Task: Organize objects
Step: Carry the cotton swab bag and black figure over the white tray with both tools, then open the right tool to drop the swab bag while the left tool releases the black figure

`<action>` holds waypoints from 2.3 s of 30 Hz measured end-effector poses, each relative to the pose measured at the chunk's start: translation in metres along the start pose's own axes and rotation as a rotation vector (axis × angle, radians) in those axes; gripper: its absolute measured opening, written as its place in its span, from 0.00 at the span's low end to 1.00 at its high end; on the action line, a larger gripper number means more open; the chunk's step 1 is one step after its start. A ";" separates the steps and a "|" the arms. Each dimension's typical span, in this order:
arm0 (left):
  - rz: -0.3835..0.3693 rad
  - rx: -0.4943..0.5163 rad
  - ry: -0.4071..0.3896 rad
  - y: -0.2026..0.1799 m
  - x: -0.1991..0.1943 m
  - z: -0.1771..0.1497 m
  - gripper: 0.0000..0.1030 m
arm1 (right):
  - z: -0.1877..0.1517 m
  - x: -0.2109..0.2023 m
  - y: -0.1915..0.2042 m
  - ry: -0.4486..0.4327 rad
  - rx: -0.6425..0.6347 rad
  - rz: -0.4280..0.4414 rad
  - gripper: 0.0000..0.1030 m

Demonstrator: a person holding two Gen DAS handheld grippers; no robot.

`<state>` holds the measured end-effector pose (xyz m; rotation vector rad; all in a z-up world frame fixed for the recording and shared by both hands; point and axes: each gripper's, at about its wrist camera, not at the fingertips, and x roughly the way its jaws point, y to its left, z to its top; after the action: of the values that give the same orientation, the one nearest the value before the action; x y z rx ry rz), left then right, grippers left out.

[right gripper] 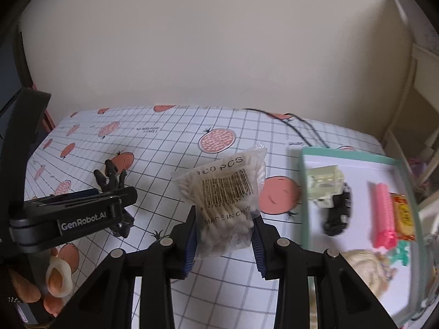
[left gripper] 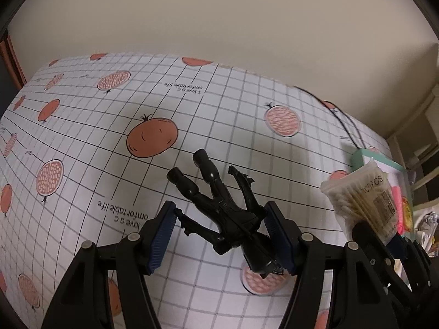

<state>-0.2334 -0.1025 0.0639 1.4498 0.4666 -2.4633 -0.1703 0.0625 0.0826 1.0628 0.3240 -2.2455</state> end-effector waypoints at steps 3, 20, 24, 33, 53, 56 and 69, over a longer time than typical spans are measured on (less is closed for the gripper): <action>-0.012 0.007 -0.023 -0.009 -0.020 -0.003 0.65 | 0.000 -0.019 -0.010 -0.013 0.020 -0.006 0.36; -0.065 0.100 -0.121 -0.068 -0.094 -0.043 0.65 | -0.019 -0.089 -0.070 -0.045 0.078 -0.098 0.36; -0.078 0.127 -0.131 -0.086 -0.098 -0.047 0.65 | -0.021 -0.094 -0.084 -0.048 0.092 -0.111 0.36; -0.135 0.190 -0.155 -0.130 -0.097 -0.045 0.65 | -0.025 -0.087 -0.127 -0.044 0.164 -0.128 0.36; -0.226 0.365 -0.178 -0.216 -0.057 -0.057 0.66 | -0.039 -0.064 -0.203 -0.018 0.264 -0.186 0.36; -0.232 0.381 -0.170 -0.227 -0.045 -0.060 0.66 | -0.042 -0.058 -0.211 -0.009 0.277 -0.191 0.36; -0.248 0.377 -0.116 -0.249 -0.005 -0.061 0.66 | -0.053 -0.030 -0.234 0.037 0.293 -0.212 0.36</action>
<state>-0.2738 0.1506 0.0771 1.4401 0.1704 -2.9402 -0.2716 0.2813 0.0614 1.2724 0.1294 -2.5201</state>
